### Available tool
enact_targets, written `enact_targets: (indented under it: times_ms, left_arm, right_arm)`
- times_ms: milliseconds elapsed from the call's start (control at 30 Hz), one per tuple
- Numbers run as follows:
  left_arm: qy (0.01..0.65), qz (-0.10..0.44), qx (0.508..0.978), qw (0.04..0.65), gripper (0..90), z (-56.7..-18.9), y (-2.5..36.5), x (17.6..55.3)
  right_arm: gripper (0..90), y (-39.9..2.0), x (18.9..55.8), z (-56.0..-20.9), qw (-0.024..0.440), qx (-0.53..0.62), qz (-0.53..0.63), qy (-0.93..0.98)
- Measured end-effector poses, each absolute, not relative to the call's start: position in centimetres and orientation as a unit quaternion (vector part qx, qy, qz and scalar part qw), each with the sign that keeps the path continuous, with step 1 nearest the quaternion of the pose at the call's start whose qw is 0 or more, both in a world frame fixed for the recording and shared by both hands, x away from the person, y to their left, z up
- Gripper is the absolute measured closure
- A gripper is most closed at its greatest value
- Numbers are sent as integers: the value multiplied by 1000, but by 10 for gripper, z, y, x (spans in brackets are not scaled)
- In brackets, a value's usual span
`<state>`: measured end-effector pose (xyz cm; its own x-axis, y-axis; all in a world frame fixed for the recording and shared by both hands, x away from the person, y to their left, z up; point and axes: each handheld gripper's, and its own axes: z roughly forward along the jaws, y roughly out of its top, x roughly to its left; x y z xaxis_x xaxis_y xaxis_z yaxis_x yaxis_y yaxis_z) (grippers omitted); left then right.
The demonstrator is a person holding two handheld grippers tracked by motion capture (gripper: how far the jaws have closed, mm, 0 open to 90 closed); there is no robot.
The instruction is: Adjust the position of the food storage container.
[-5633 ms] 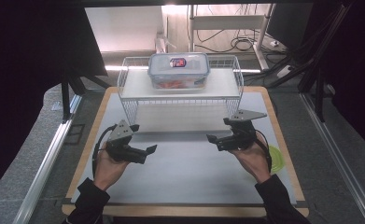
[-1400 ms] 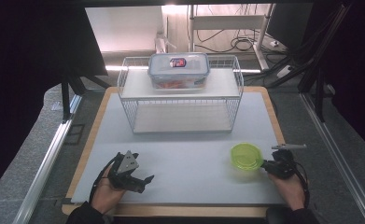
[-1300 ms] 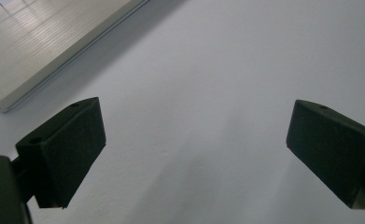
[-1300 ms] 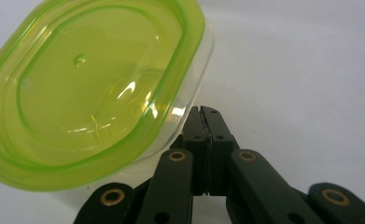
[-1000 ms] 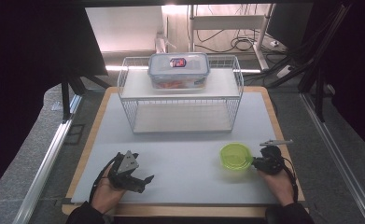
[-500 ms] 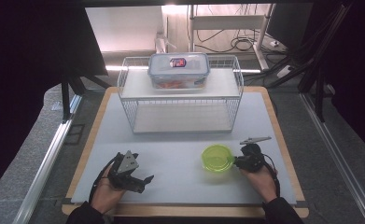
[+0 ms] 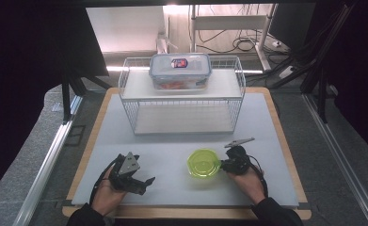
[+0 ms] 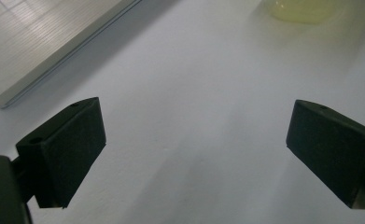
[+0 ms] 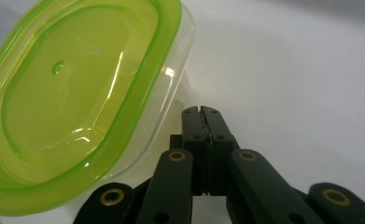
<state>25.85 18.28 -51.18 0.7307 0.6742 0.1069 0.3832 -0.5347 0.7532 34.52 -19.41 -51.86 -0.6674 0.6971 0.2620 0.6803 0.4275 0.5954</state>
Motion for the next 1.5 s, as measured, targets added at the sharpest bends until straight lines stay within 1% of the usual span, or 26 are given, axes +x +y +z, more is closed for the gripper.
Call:
enact_targets:
  times_ms: [400, 533, 733, 900, 967, 1000, 1033, 1067, 1100, 1133, 1267, 1500]
  left_arm:
    - [309, 196, 855, 368, 45, -512, 183, 258]
    - [309, 195, 855, 367, 45, -513, 183, 258]
    - [308, 193, 856, 367, 46, -514, 183, 258]
    - [309, 193, 857, 365, 46, -514, 183, 258]
    - [309, 192, 858, 363, 46, -515, 184, 259]
    - [310, 191, 859, 361, 47, -516, 184, 259]
    - [310, 191, 859, 361, 47, -516, 184, 259]
    - [311, 190, 859, 359, 47, -516, 184, 259]
    - [311, 190, 859, 359, 47, -516, 184, 259]
    - [311, 190, 859, 359, 47, -516, 184, 259]
    - [310, 191, 860, 358, 47, -517, 184, 259]
    - [309, 191, 861, 355, 47, -517, 183, 259]
  right_arm:
    - [892, -161, 339, -521, -6, 373, 346, 861]
    - [872, -159, 338, -520, 1, 365, 342, 866]
    - [794, -170, 338, -512, 45, 358, 339, 869]
    - [703, -182, 337, -505, 81, 350, 338, 870]
    - [687, -184, 336, -504, 88, 346, 339, 870]
    - [635, -190, 335, -501, 96, 339, 345, 870]
    - [635, -190, 335, -501, 96, 339, 345, 870]
    - [582, -195, 334, -499, 104, 340, 348, 868]
    - [582, -195, 334, -499, 104, 340, 348, 868]
    - [535, -200, 332, -496, 111, 342, 350, 865]
    - [432, -206, 330, -492, 116, 344, 357, 861]
    - [283, -210, 326, -487, 130, 350, 367, 852]
